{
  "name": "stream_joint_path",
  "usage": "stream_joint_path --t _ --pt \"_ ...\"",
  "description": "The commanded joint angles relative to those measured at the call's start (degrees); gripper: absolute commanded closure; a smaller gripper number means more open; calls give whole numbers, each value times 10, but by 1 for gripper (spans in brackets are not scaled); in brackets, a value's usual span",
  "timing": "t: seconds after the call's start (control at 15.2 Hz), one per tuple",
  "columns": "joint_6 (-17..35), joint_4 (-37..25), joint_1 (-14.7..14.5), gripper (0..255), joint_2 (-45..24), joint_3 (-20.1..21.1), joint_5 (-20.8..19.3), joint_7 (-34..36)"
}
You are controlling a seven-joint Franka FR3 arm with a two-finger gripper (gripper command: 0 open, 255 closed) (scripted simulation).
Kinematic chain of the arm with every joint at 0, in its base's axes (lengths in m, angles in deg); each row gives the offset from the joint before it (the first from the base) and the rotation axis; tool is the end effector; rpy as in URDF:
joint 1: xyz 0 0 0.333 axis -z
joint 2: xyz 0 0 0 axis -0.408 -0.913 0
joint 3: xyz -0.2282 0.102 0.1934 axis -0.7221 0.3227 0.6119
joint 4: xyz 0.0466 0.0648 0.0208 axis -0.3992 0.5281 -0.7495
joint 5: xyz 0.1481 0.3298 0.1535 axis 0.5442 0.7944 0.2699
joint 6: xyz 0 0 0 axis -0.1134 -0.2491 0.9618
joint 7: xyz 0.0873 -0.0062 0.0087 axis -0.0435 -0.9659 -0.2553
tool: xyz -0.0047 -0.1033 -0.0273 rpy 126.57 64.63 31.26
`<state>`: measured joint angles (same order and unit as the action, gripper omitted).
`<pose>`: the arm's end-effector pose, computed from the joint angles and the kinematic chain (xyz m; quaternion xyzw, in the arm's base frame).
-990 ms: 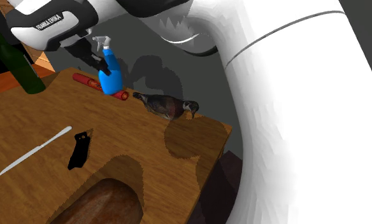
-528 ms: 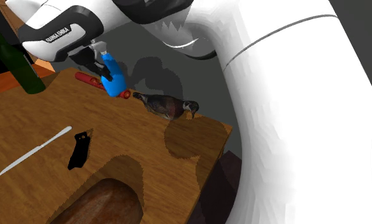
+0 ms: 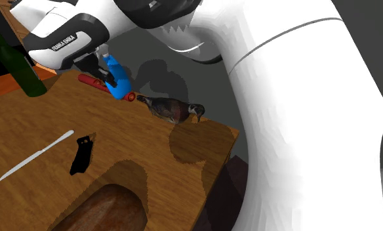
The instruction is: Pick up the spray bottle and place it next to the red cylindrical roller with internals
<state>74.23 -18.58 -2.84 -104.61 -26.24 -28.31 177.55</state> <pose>0.7540 0.0565 0.3204 0.7907 -0.5650 0.1956 0.1316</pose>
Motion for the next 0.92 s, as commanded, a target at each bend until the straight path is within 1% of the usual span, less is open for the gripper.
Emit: stream_joint_path --t 0.0,0.07,0.13,0.46,0.73,0.86 --pt "-1 2 0 255 -6 -1 2 -1" --pt "-1 2 0 255 -6 -1 1 -1" --pt "1 6 2 0 -5 -1 1 1" --pt "-1 2 0 0 -6 -1 1 -1" --pt "-41 -5 -10 0 26 17 21 -7" --pt "-41 -5 -10 0 26 17 21 -7"
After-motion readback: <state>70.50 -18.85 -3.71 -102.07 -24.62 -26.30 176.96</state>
